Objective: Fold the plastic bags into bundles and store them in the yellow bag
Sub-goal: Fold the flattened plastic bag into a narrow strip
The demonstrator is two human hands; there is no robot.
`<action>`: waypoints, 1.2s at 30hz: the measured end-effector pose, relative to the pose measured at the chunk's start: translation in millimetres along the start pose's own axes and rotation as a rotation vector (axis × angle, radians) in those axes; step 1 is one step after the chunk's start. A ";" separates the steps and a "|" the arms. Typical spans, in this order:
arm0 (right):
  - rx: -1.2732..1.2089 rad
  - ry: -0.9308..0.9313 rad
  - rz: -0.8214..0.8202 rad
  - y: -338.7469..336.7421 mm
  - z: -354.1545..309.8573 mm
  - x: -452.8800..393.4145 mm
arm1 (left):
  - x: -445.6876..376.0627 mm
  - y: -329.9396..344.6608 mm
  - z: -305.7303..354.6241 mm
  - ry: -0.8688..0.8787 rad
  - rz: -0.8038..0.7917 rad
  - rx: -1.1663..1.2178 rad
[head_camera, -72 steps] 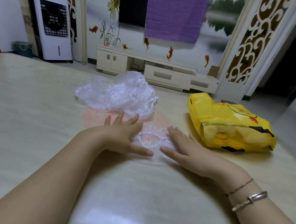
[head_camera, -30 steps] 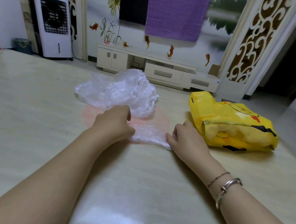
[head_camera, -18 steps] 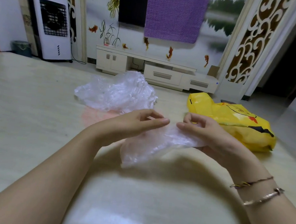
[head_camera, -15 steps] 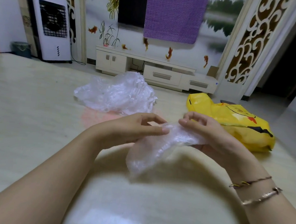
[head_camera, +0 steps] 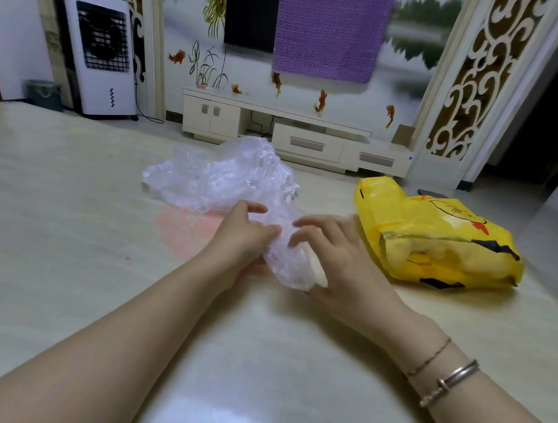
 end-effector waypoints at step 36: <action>-0.425 0.473 0.037 2.2 30.7 2.3 | 2.0 11.1 2.0 0.121 -0.108 -0.590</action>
Point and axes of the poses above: each hand's wrist, its own x-axis away from the middle knuckle, its own y-axis out of the palm, z = x × y, the point moved 8 cm from there along -x, towards the middle knuckle, and after that the axes turned 5 degrees about z, right-handed, at the moved point
